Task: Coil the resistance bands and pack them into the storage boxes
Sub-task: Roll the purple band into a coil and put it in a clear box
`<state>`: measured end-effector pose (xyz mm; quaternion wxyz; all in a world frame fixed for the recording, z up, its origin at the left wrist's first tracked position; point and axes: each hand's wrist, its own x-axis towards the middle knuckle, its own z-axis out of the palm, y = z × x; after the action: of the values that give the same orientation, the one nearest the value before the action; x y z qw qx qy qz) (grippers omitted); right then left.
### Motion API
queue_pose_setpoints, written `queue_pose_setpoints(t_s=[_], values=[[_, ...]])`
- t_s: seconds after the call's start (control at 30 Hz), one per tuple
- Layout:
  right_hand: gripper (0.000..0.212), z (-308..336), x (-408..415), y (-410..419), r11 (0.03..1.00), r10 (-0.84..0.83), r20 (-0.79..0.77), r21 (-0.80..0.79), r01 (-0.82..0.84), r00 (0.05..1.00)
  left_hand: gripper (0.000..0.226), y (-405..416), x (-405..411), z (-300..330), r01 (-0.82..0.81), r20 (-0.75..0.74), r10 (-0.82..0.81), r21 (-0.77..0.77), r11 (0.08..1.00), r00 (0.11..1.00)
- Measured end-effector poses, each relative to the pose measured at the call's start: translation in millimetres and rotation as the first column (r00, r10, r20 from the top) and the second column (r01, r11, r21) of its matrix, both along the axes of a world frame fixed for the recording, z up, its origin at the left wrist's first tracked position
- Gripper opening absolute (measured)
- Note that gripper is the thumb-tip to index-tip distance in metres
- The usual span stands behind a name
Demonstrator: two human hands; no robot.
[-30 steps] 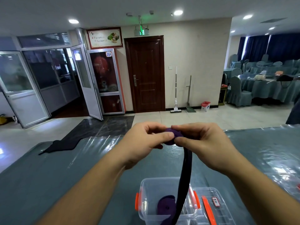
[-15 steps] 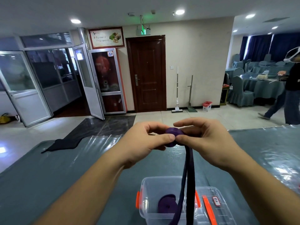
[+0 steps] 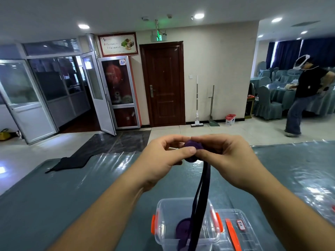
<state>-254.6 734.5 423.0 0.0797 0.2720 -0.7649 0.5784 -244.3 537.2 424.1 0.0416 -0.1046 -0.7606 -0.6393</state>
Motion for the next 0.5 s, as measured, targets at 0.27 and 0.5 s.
queue_pose_setpoints(t_s=[0.27,0.5], values=[[0.028,1.2,6.5,0.4,0.996,-0.027,0.001,-0.08,0.027,1.0,0.031,1.6,-0.7,-0.1,0.035,-0.012,-0.033,0.183,0.982,0.999],[0.036,-4.5,4.5,7.0,0.999,-0.013,0.0,-0.049,0.013,1.0,0.015,4.6,0.3,-4.9,-0.008,-0.019,0.01,0.081,0.997,1.0]])
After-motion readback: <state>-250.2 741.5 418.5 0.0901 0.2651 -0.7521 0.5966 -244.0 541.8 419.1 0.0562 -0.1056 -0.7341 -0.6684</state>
